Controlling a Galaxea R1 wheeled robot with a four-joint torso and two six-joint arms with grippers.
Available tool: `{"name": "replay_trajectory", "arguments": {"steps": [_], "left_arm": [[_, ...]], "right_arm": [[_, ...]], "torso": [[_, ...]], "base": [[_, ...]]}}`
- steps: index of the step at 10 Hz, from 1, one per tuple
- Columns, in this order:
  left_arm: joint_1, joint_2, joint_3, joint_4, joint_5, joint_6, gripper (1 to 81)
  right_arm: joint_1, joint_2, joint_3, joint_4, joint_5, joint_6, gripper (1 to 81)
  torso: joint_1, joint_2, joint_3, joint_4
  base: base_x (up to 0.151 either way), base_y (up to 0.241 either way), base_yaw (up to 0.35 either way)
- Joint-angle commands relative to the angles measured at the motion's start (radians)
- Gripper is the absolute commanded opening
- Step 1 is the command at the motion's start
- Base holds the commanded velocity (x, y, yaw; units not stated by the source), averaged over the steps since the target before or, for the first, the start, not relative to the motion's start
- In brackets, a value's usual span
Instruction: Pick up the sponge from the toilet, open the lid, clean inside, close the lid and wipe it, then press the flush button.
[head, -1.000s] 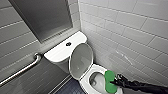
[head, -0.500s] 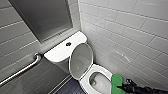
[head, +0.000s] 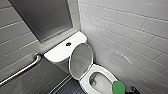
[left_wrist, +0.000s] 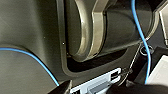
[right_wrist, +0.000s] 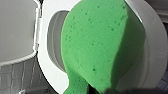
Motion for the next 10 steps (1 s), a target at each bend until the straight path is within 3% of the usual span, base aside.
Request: {"name": "replay_trajectory", "arguments": {"steps": [1,4,8,9,10], "left_arm": [[0.029,0.0,0.009,0.005,0.087,0.005,81.1],[0.029,-0.003,0.009,0.004,0.087,0.004,81.1],[0.025,0.0,0.009,0.004,0.087,0.004,81.1],[0.025,0.0,0.009,0.004,0.087,0.004,81.1],[0.025,0.0,0.009,0.004,0.087,0.004,81.1]], "right_arm": [[0.187,0.036,-0.007,0.003,-0.1,0.0,1.0],[0.334,0.211,-0.1,-0.003,-0.257,-0.001,1.0],[0.377,0.352,-0.197,-0.061,-0.323,-0.003,1.0],[0.38,0.362,-0.202,-0.067,-0.323,-0.001,1.0],[0.382,0.373,-0.216,-0.066,-0.323,-0.001,1.0]], "torso": [[0.0,0.0,0.0,0.0],[0.0,0.0,0.0,0.0],[0.0,0.0,0.0,0.0],[0.0,0.0,0.0,0.034],[0.0,0.0,0.0,0.092]], "base": [[0.0,0.0,0.0],[0.0,0.0,0.0],[0.0,0.0,0.0],[0.0,0.0,0.0],[0.0,0.0,0.0]]}}
